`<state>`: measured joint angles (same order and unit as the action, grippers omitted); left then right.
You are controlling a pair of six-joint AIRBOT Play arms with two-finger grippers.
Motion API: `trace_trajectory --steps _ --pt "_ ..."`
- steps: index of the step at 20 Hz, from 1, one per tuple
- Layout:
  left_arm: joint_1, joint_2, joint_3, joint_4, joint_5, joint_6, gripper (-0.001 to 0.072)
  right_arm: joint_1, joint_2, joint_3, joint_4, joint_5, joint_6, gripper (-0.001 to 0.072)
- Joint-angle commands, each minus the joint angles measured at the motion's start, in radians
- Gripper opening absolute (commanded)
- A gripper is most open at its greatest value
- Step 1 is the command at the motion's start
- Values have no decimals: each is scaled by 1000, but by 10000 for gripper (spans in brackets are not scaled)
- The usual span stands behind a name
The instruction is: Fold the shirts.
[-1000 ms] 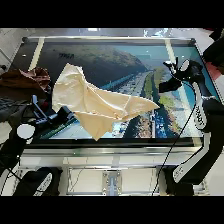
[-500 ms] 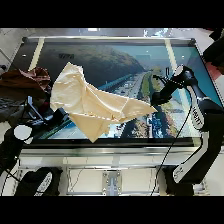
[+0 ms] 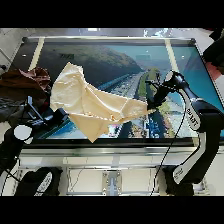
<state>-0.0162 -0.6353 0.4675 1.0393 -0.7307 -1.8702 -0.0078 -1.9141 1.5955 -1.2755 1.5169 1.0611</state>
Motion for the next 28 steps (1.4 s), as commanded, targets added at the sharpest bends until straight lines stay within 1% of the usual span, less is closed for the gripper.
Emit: trace_trajectory --steps 1,2,3,5,6,7,9,11,13,14,16,17,18,19,20,22,23,24,26,28 --pt "1 1 1 2 2 1 13 6 0 -5 -12 -40 4 10" --pt "1 1 1 2 11 4 13 6 0 -5 -13 -47 16 9" --pt "2 2 2 2 27 41 13 6 1 -3 -16 -48 31 8" --pt "5 16 9 9 72 153 12 5 17 17 -58 -32 73 6" --pt "17 32 34 32 63 174 12 5 51 28 -89 -21 82 6" --pt "36 57 77 74 31 173 12 5 98 40 -113 -6 82 6" --pt "94 117 215 158 -77 173 11 5 257 57 -127 21 84 5" --pt "169 179 410 212 -184 174 11 14 465 58 -103 39 122 5" --pt "238 216 616 258 -237 222 11 25 702 64 -95 34 181 5" --pt "267 219 713 283 -263 239 9 29 814 75 -94 29 191 5" --pt "302 200 886 307 -297 283 10 29 1011 130 -90 -35 236 4" --pt "303 182 962 296 -291 293 10 29 1076 166 -82 -85 241 4" --pt "303 158 1028 246 -290 313 9 29 1122 209 -55 -121 241 3" --pt "303 131 1077 179 -282 346 10 29 1143 251 -23 -130 241 3" --pt "303 97 1116 78 -273 386 11 29 1146 297 18 -128 241 3" --pt "303 22 1149 -123 -256 486 11 28 1127 368 38 -147 240 3" --pt "303 -13 1149 -180 -254 499 11 28 1108 390 36 -165 240 3" --pt "303 -59 1149 -209 -254 499 11 29 1082 402 37 -188 240 3" --pt "303 -163 1149 -210 -254 499 11 28 1004 402 26 -233 240 3" --pt "301 -288 1148 -210 -262 499 11 28 871 402 -15 -258 240 3"
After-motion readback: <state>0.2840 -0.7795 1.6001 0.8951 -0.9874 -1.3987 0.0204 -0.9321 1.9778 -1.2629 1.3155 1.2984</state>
